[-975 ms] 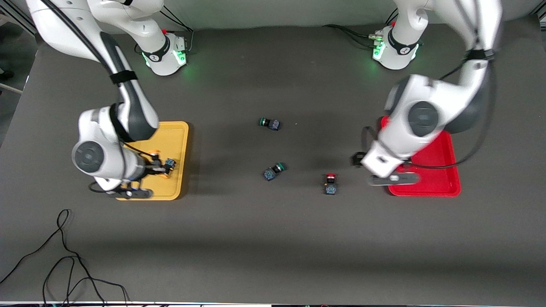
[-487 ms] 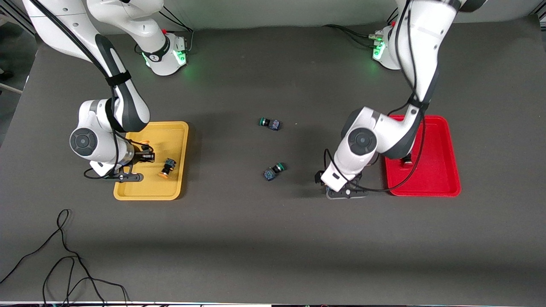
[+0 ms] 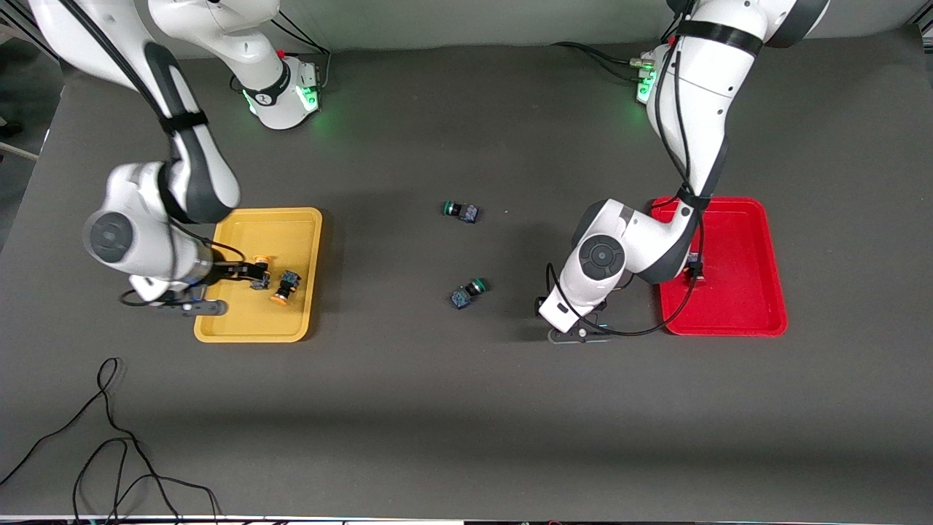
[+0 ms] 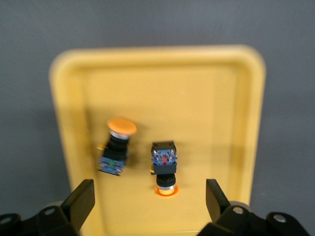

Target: Place red and yellow buttons in trays

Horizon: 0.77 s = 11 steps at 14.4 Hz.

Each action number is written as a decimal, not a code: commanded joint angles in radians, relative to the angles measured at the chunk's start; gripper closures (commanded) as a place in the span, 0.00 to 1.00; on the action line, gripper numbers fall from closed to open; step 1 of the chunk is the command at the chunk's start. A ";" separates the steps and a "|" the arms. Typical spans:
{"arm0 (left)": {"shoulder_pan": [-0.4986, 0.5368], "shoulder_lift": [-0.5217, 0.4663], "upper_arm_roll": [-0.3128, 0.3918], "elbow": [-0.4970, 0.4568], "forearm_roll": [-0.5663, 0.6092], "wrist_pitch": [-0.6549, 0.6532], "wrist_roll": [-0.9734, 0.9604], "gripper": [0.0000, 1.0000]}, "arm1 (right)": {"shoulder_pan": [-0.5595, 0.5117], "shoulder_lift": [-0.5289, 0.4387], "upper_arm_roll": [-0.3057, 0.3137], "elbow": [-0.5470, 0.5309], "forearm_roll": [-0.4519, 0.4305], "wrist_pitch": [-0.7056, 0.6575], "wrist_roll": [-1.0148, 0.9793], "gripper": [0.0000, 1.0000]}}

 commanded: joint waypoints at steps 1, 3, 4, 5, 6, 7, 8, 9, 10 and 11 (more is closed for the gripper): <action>-0.012 0.013 0.010 0.036 0.019 -0.014 -0.050 0.73 | -0.012 -0.166 0.000 0.068 0.006 -0.056 0.007 0.00; -0.011 0.007 0.012 0.064 0.017 -0.040 -0.056 0.77 | -0.024 -0.167 0.000 0.259 -0.005 -0.236 0.005 0.00; -0.008 -0.001 0.012 0.082 0.014 -0.075 -0.059 0.77 | -0.035 -0.154 0.002 0.363 -0.004 -0.357 -0.001 0.00; -0.005 -0.012 0.012 0.117 0.010 -0.139 -0.058 0.77 | -0.036 -0.154 0.002 0.428 -0.004 -0.451 -0.007 0.00; -0.003 -0.028 0.010 0.163 0.007 -0.222 -0.058 0.77 | -0.036 -0.159 0.003 0.465 -0.004 -0.510 -0.004 0.00; -0.002 -0.054 0.010 0.204 0.003 -0.318 -0.055 0.77 | -0.035 -0.173 0.005 0.470 -0.002 -0.530 -0.004 0.00; 0.003 -0.091 0.010 0.229 0.000 -0.412 -0.047 0.77 | -0.035 -0.195 0.005 0.467 -0.004 -0.532 -0.004 0.00; 0.018 -0.131 0.008 0.231 -0.003 -0.474 -0.039 0.77 | -0.035 -0.211 0.005 0.465 -0.002 -0.538 -0.008 0.00; 0.049 -0.175 0.005 0.223 -0.018 -0.520 -0.018 0.78 | -0.035 -0.213 0.005 0.465 -0.004 -0.561 -0.008 0.00; 0.067 -0.220 0.007 0.196 -0.026 -0.554 0.026 0.77 | -0.035 -0.213 0.005 0.461 -0.004 -0.570 -0.008 0.00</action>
